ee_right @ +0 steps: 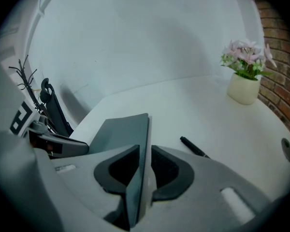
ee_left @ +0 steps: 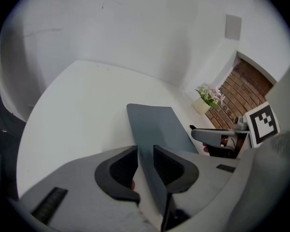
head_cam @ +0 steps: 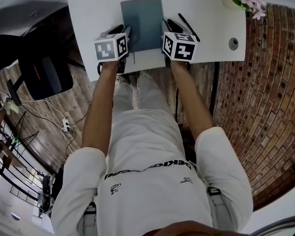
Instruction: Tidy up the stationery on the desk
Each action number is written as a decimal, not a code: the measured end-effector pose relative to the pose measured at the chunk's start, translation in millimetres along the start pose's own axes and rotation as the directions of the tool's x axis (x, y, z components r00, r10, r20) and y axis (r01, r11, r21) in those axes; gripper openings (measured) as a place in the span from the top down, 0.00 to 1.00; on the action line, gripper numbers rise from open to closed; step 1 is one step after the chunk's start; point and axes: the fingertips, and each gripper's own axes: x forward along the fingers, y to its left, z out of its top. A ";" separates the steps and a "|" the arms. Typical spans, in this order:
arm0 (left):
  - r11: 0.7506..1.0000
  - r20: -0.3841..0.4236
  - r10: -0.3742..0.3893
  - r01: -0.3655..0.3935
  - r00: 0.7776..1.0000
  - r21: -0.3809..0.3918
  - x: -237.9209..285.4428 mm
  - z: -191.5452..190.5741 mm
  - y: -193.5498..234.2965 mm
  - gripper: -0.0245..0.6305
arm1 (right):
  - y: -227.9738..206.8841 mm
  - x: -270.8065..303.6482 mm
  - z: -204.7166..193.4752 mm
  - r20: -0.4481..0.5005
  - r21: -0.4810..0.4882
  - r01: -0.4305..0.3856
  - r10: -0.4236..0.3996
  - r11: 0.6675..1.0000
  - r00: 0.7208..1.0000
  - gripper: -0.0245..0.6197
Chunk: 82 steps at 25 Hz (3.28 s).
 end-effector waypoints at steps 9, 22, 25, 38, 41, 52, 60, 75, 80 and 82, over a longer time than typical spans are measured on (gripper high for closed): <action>0.997 0.114 0.022 -0.029 0.993 0.066 -31.7 18.0 -15.2 0.85 | -30.7 -28.9 15.1 0.045 -0.106 0.045 -0.040 0.993 0.998 0.83; 0.949 0.386 -0.020 -0.104 0.922 0.297 -106.3 40.1 -83.0 0.96 | -78.8 -38.5 10.6 -0.064 -0.418 -0.005 -0.024 0.909 0.998 0.83; 0.925 0.436 -0.040 -0.131 0.899 0.357 -125.3 39.0 -96.6 0.96 | -77.6 -37.9 -0.7 -0.147 -0.519 -0.089 0.013 0.850 0.989 0.83; 0.903 0.518 -0.064 -0.171 0.853 0.393 -174.9 22.4 -130.0 0.96 | -98.2 -29.0 -25.0 -0.294 -0.527 -0.149 -0.015 0.836 0.956 0.89; 0.903 0.525 -0.059 -0.179 0.849 0.391 -179.7 22.1 -128.7 0.96 | -93.2 -30.6 -15.8 -0.275 -0.425 -0.147 0.027 0.893 0.961 0.89; 0.895 0.547 -0.043 -0.211 0.836 0.393 -199.1 30.2 -128.5 0.96 | -47.2 -19.0 4.6 -0.221 0.019 -0.200 0.199 0.980 0.955 0.89; 0.896 0.556 -0.024 -0.229 0.831 0.381 -212.4 32.1 -121.8 0.97 | -29.0 -2.2 3.7 -0.186 0.163 -0.204 0.233 0.965 0.954 0.89; 0.898 0.571 -0.007 -0.246 0.821 0.364 -221.5 28.9 -113.1 0.96 | -23.9 4.8 -3.1 -0.177 0.234 -0.173 0.217 0.957 0.960 0.89; 0.900 0.571 -0.002 -0.247 0.821 0.358 -225.8 27.2 -109.3 0.97 | -22.8 2.6 -1.5 -0.173 0.229 -0.165 0.207 0.959 0.963 0.86; 0.900 0.574 -0.001 -0.249 0.819 0.357 -228.1 27.1 -107.6 0.96 | -24.6 0.4 1.9 -0.161 0.225 -0.160 0.198 0.961 0.967 0.86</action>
